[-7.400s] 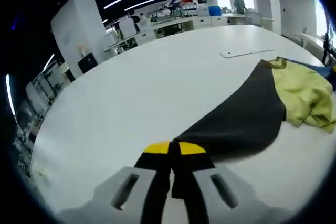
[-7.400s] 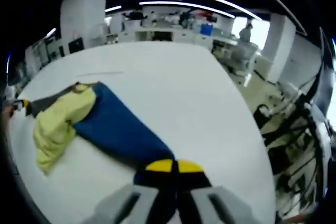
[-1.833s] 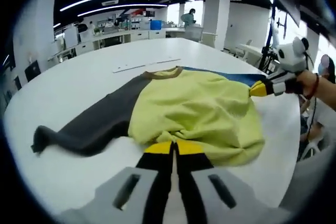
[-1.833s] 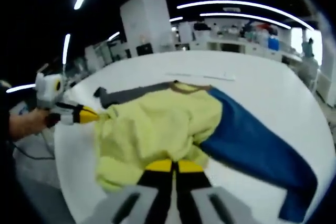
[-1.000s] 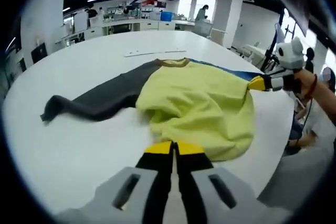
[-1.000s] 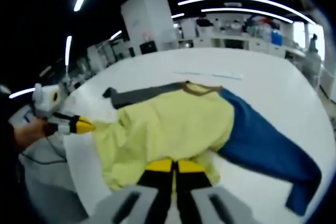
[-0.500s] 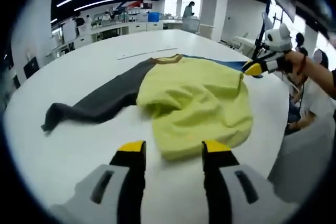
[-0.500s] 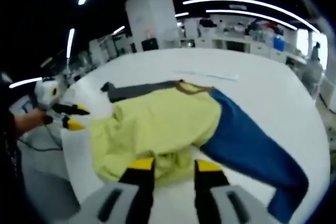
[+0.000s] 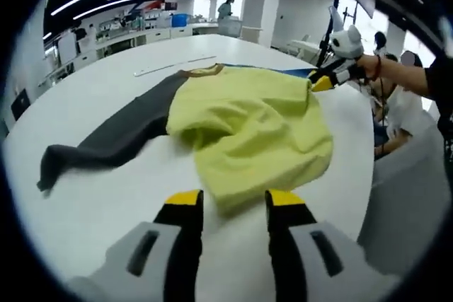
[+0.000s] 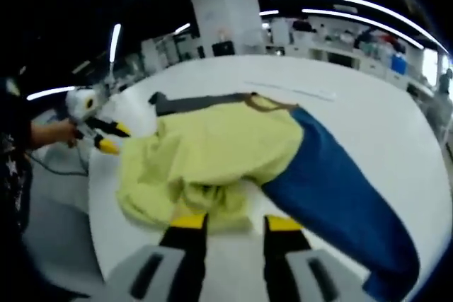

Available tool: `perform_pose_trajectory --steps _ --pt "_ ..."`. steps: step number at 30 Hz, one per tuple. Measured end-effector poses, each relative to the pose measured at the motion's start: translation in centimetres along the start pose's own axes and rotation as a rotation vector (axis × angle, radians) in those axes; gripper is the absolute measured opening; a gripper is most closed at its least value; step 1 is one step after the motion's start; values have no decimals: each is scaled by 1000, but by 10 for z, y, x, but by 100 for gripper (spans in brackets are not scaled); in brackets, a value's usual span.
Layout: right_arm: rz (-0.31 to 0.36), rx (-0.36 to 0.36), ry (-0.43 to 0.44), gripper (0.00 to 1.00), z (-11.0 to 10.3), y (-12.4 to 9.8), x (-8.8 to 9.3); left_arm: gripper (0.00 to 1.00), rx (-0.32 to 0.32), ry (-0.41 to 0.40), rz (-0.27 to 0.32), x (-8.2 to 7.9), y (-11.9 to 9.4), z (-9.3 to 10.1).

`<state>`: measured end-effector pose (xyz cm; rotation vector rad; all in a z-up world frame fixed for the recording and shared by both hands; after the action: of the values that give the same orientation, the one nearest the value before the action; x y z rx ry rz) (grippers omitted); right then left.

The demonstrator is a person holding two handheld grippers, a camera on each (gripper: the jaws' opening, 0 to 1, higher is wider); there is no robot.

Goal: Fold the garment on the visible template until the final outline fits inside the template.

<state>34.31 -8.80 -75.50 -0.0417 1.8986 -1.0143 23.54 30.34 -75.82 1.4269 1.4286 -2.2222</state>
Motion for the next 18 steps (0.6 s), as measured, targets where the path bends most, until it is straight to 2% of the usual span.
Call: perform_pose_trajectory --steps 4,7,11,18 --pt "-20 -28 -16 22 1 6 1 25 25 -17 2 1 5 -2" --pt "-42 -37 -12 14 3 8 3 20 21 -38 13 0 5 -2" --pt "-40 -33 -6 10 4 8 4 6 29 -52 31 -1 3 -3" --pt "-55 -46 -11 1 0 8 7 2 15 -62 16 -1 0 0"
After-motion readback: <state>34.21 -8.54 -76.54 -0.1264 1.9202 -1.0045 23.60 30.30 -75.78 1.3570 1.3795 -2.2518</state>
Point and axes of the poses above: the point that each gripper's makers call its tool centre point, and the gripper's own axes: y roughly forward along the fingers, z roughly to its right, x roughly out of its underside, the point moved 10 cm from there along -y, roughly backward along the fingers, and after that the axes turned 1 degree about y, right-handed, at the moved point
